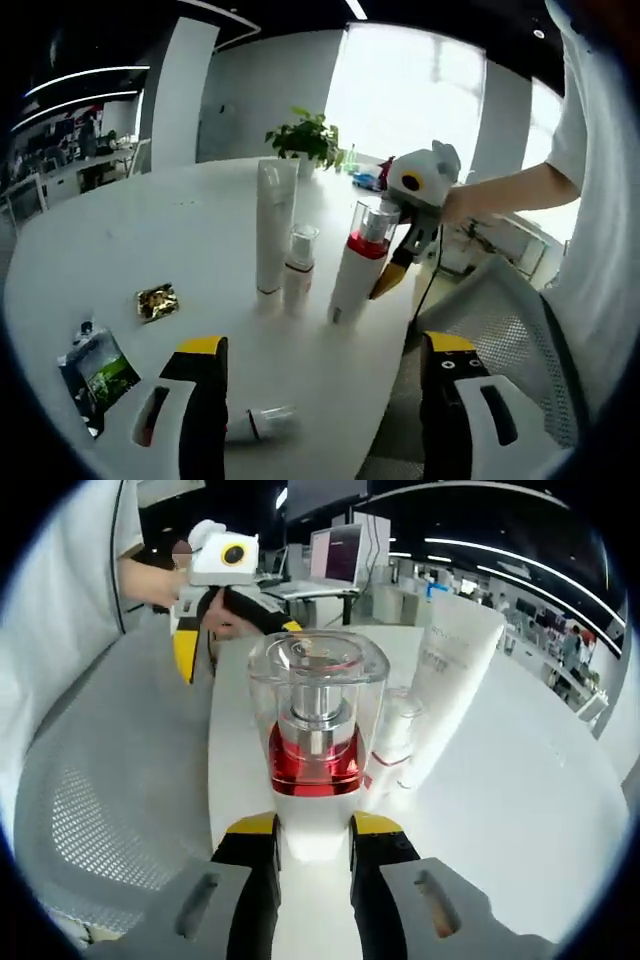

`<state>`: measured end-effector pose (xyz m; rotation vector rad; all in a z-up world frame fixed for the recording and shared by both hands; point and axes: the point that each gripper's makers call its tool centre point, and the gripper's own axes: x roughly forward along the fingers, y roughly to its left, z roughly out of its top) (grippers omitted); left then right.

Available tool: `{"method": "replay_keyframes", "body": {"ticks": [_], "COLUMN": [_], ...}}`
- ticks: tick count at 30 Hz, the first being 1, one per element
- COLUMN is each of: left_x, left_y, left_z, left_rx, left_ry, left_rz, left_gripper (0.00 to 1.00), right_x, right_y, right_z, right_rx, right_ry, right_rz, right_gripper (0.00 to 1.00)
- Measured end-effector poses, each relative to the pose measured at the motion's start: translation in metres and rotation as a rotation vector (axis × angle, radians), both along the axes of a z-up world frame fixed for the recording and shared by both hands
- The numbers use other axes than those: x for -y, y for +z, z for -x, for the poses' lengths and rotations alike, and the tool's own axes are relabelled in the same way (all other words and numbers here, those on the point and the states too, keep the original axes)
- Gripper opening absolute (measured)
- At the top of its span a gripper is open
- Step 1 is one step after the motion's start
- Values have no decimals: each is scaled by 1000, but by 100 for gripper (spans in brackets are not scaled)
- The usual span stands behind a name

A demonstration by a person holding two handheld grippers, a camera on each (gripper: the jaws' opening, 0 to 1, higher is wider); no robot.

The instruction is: Arrange the skincare products in the storage area until every visible bottle or jar stands upright without overlapping.

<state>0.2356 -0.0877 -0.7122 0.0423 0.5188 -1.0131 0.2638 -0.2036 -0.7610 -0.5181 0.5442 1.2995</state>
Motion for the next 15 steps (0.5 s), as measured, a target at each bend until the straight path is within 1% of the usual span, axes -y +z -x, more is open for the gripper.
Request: {"method": "replay_keyframes", "body": {"ticks": [3, 9, 15], "left_x": [-8, -24, -31], "left_y": [-2, -5, -11], "left_z": [-1, -1, -1], "left_rx": [0, -11, -29], "left_ry": [33, 106, 154], "left_rz": [-11, -13, -29], "left_gripper": [77, 83, 92], "right_x": [7, 17, 22], "right_y": [-1, -1, -3], "right_z": [-10, -30, -52], "right_rx": [-1, 4, 21], "right_ry": [-15, -12, 1], "right_rz": [0, 2, 4], "right_gripper": [25, 25, 25]}}
